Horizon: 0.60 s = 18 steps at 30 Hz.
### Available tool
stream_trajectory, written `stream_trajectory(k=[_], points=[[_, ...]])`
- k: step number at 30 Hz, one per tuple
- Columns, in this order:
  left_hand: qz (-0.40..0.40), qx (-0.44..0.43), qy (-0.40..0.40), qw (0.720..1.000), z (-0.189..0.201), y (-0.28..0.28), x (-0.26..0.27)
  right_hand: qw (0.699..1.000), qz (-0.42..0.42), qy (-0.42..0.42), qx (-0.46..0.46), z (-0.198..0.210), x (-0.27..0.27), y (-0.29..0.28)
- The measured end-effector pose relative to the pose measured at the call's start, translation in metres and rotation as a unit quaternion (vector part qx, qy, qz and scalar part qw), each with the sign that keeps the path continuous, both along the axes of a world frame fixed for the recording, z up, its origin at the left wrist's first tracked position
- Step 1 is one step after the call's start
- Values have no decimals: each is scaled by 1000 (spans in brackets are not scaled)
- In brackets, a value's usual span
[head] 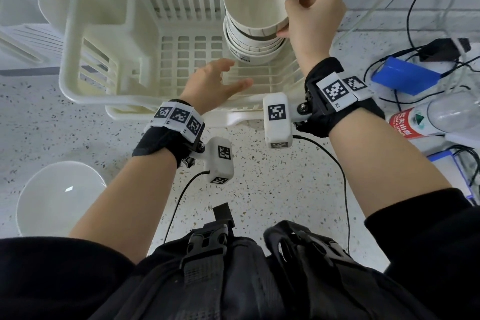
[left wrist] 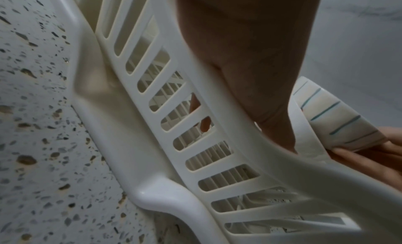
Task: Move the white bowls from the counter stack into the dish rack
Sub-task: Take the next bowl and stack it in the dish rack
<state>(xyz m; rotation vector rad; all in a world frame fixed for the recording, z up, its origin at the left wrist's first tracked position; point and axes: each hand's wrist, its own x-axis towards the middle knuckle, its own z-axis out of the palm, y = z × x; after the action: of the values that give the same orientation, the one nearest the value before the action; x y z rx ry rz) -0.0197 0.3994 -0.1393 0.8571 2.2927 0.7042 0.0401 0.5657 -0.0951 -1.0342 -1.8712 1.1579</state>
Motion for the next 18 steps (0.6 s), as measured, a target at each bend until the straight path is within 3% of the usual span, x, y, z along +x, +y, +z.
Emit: stream_trajectory(k=[8,18], points=[[24,41,8,999,-1,4,-2,993,-28,-52,98,-2,-1,8],[-5,119,69,990,-5,8,-4,994,-26,-80,70,-10,1,16]])
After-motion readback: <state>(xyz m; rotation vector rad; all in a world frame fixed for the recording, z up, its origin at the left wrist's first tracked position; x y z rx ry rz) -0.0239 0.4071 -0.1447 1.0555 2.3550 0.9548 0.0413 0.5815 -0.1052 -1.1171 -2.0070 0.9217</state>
